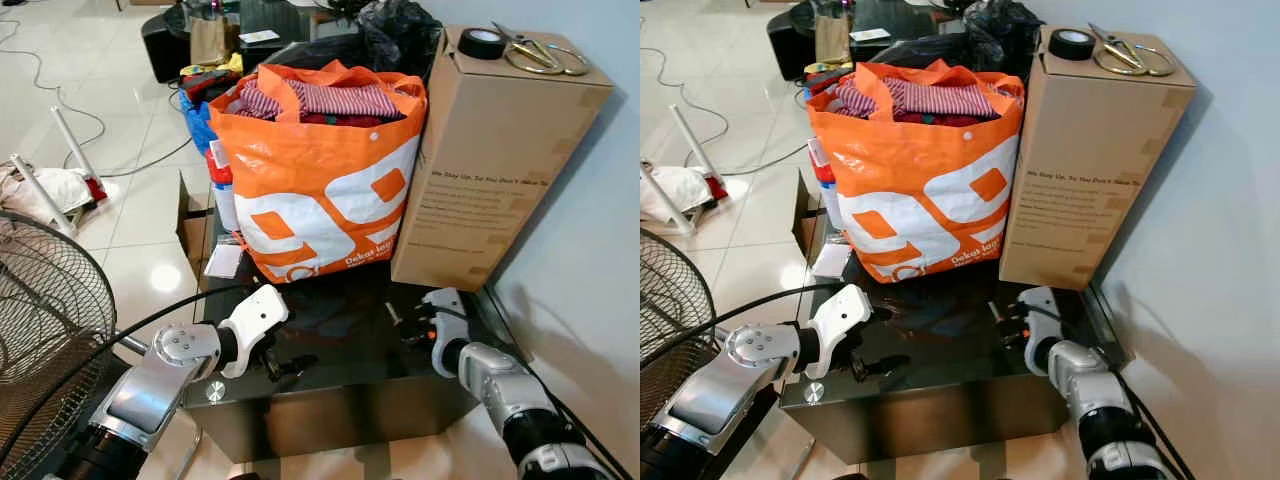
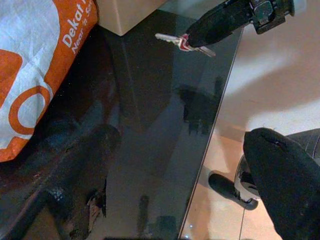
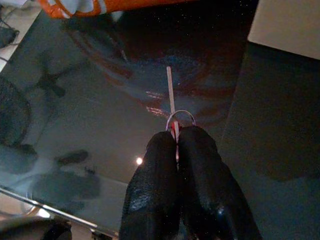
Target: Hang keys on a hook
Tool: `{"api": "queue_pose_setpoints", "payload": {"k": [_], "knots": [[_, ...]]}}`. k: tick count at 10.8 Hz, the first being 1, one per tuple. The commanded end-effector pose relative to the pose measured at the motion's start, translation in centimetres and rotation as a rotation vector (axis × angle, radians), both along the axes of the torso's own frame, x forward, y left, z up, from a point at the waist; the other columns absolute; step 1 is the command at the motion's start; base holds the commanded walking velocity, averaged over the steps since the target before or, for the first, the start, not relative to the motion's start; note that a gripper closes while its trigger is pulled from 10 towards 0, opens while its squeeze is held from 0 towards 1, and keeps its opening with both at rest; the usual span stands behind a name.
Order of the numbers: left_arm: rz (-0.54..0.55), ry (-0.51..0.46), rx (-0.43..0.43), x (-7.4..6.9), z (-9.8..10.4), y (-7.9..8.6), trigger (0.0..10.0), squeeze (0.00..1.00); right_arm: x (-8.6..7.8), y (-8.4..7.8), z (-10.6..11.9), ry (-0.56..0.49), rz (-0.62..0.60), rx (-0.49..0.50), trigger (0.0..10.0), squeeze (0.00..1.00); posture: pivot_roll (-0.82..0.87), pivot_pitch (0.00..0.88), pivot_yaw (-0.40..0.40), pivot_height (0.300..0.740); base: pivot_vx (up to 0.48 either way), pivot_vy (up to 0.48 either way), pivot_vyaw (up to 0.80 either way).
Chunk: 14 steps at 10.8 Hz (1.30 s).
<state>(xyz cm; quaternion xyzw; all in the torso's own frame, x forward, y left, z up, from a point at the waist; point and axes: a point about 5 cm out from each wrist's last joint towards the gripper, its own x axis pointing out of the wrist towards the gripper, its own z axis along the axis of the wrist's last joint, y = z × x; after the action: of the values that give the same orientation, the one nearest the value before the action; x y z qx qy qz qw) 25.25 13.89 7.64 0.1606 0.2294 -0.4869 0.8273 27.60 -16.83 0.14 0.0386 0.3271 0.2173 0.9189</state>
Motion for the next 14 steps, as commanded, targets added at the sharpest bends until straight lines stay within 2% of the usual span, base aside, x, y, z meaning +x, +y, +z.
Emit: {"api": "queue_pose_setpoints", "payload": {"k": [1,2,3,4,9,11,12,13,14], "knots": [[-0.008,-0.008,0.010,0.2,0.2,0.0,10.0,0.09,0.2,0.1,0.4,-0.012,0.008,-0.014,10.0,0.00,-0.03,0.000,0.012,0.740,0.000,0.000,0.00],[-0.006,-0.008,0.010,0.2,0.2,0.1,10.0,0.09,0.4,-0.2,0.3,-0.012,-0.013,-0.049,10.0,0.00,-0.02,0.000,0.009,0.740,0.000,0.000,0.00],[-0.005,-0.007,0.010,0.2,0.2,0.1,10.0,0.09,0.5,-0.3,0.3,-0.002,-0.036,-0.052,10.0,0.47,-0.02,0.000,0.009,0.740,0.000,0.000,0.00],[-0.005,-0.007,0.009,0.2,0.2,0.1,10.0,0.09,0.8,-0.9,0.3,0.007,-0.084,-0.089,10.0,1.00,-0.03,0.000,0.009,0.740,0.000,0.000,0.00],[0.002,-0.008,0.009,0.2,0.1,0.1,10.0,0.09,1.3,-0.1,0.4,-0.002,-0.079,-0.107,10.0,1.00,-0.02,0.000,-0.001,0.740,0.000,0.000,0.00],[0.006,-0.007,0.008,0.2,0.1,0.2,10.0,0.09,1.5,0.0,0.0,-0.002,-0.076,-0.171,10.0,1.00,-0.01,0.000,-0.001,0.740,0.000,0.000,0.00],[0.005,-0.006,0.008,0.2,0.1,0.2,10.0,0.09,1.5,0.2,-0.2,0.006,-0.087,-0.185,10.0,0.21,-0.01,0.000,-0.001,0.740,0.000,0.000,0.00],[0.003,-0.004,0.008,0.1,0.1,0.2,10.0,0.09,1.5,0.5,-0.5,0.019,-0.092,-0.198,10.0,0.00,-0.01,0.000,-0.001,0.740,0.000,0.000,0.00],[0.002,-0.002,0.010,0.1,0.1,0.2,10.0,0.09,1.5,0.7,-0.9,0.039,-0.120,-0.210,10.0,0.00,-0.01,0.000,-0.002,0.740,0.000,0.000,0.00]]}}
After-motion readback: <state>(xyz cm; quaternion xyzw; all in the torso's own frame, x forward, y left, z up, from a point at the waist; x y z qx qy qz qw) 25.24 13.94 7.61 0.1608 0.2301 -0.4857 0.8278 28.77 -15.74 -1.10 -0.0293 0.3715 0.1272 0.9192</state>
